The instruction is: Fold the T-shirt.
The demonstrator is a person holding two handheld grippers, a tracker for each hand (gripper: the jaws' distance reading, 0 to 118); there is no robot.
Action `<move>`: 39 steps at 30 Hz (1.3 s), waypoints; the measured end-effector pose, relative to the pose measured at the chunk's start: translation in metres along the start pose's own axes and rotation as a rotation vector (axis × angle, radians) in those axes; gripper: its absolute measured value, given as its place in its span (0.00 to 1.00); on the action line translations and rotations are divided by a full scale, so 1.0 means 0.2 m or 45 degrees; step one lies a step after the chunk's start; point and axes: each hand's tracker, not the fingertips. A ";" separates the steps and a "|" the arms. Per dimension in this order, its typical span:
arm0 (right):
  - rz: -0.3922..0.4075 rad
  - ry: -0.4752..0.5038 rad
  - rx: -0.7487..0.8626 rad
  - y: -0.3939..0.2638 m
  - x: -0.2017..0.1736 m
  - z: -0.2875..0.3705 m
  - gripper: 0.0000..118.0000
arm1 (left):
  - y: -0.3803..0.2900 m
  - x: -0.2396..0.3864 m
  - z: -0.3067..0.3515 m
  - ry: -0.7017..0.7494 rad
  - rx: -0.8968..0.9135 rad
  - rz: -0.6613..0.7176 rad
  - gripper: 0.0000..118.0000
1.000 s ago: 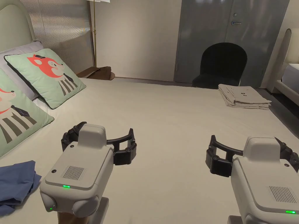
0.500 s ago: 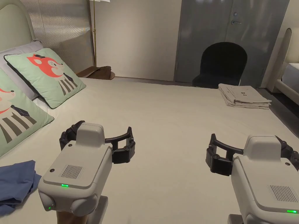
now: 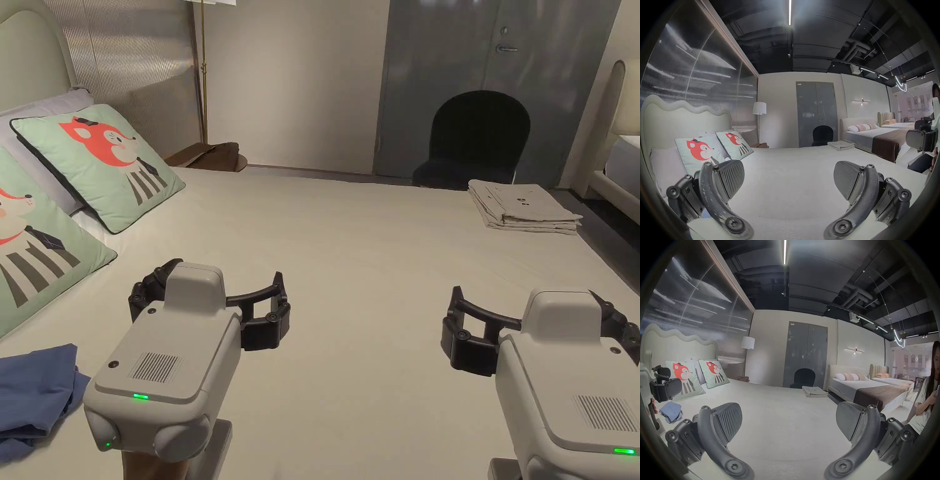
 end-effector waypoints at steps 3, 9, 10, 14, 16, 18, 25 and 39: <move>0.002 0.001 0.000 0.00 0.00 0.00 0.97 | 0.00 0.00 0.00 0.003 0.000 -0.010 0.93; 0.002 0.001 0.000 0.00 0.00 0.00 0.97 | 0.00 0.00 0.00 0.004 -0.002 -0.016 0.93; 0.001 0.002 -0.003 0.00 0.00 0.00 0.97 | 0.00 0.00 0.00 0.006 0.000 -0.012 0.93; 0.001 0.005 -0.001 0.00 -0.01 0.00 0.97 | 0.00 -0.01 0.00 0.006 -0.001 -0.008 0.93; 0.006 0.006 0.001 0.00 -0.01 0.00 0.97 | 0.00 -0.01 0.00 0.008 0.000 -0.009 0.93; 0.005 0.007 0.000 0.00 -0.01 0.00 0.97 | 0.00 -0.01 0.00 0.006 0.001 -0.005 0.93; 0.011 0.009 -0.006 0.00 -0.01 0.00 0.97 | 0.00 -0.01 0.00 0.009 0.001 -0.003 0.93; 0.018 0.011 -0.019 0.00 -0.02 0.00 0.97 | 0.00 -0.02 0.00 0.007 -0.007 -0.007 0.93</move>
